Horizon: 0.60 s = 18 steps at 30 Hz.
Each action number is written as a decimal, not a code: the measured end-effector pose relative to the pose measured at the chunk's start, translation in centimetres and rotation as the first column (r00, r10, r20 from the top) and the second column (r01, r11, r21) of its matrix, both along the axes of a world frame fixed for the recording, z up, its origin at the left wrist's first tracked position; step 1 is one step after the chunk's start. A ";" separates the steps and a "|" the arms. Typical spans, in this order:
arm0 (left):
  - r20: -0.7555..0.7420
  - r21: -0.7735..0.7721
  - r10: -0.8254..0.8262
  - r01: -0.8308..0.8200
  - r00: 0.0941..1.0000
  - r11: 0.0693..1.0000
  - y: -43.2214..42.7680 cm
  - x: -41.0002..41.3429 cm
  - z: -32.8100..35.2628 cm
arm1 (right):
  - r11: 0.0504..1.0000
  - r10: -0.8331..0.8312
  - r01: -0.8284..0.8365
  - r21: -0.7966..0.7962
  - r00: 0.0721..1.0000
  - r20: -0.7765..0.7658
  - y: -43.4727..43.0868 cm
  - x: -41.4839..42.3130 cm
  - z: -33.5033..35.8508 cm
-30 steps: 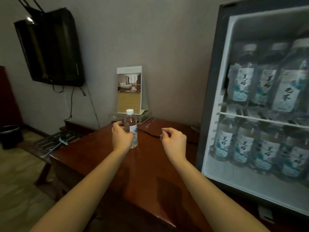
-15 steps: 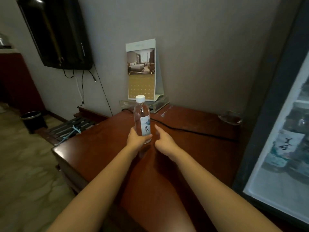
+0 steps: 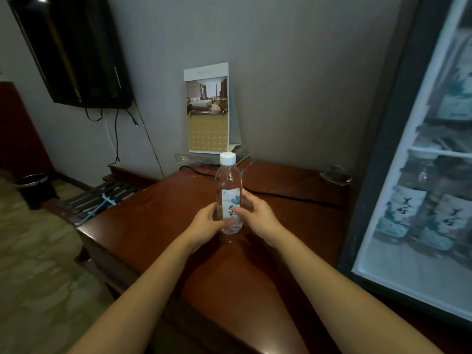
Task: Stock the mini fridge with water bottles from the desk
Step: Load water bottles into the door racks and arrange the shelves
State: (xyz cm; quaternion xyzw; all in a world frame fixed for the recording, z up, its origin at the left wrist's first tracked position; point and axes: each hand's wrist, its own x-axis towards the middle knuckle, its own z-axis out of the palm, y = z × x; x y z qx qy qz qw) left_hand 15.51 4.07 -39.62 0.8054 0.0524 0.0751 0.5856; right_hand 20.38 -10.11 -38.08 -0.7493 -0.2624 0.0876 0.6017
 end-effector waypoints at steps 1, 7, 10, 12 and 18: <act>0.031 -0.030 -0.008 0.009 0.999 1.000 -0.6 -0.7 0.4 | 1.000 0.007 -0.007 0.021 1.000 -0.005 -0.5 -0.7 0.4; 0.273 -0.167 -0.047 0.095 0.961 0.981 -4.2 -4.9 5.0 | 0.967 0.008 -0.010 0.253 1.000 0.008 -2.9 -5.6 6.0; 0.417 -0.122 -0.103 0.169 0.903 0.978 -6.5 -6.5 8.3 | 0.945 -0.034 0.003 0.328 0.996 0.087 -5.3 -8.3 9.2; 0.485 -0.091 -0.159 0.230 0.860 0.969 -8.4 -7.2 10.6 | 0.938 -0.052 -0.001 0.347 0.988 0.143 -7.5 -10.1 11.0; 0.651 0.023 -0.254 0.315 0.716 0.949 -16.4 -8.1 15.0 | 0.906 -0.210 0.085 0.414 0.940 0.269 -15.0 -13.5 15.0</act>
